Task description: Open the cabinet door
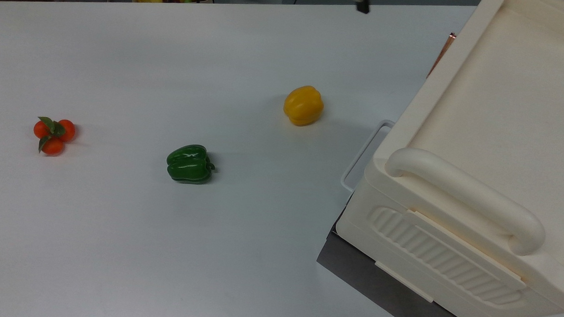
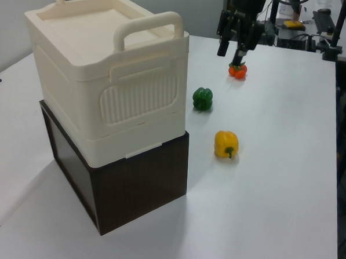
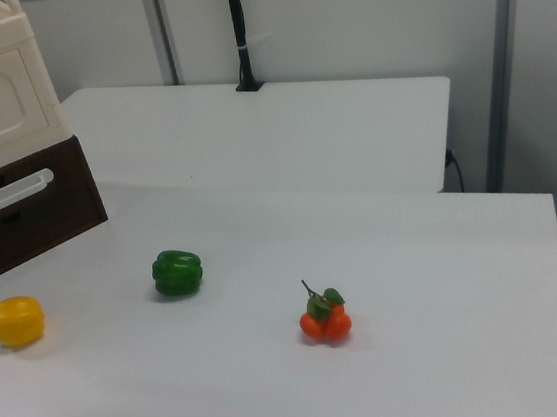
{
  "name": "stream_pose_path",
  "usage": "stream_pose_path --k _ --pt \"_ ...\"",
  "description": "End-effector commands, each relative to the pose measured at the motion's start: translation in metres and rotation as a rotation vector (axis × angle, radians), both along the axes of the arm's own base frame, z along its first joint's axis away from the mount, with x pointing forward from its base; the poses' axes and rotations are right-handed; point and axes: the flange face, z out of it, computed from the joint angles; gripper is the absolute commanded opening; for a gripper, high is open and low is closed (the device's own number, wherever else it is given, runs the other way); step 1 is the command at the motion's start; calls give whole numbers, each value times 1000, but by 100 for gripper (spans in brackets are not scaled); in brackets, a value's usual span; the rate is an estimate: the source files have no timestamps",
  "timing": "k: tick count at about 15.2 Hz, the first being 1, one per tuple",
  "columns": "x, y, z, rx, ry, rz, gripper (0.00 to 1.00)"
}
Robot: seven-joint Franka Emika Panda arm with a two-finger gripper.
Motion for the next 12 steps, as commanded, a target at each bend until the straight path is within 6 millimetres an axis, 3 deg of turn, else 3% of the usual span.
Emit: stream_pose_path --k 1,7,12 --pt "14 16 4 38 -103 41 40" --pt "28 32 -8 75 -179 66 29" --pt "30 40 -13 81 -200 117 29"
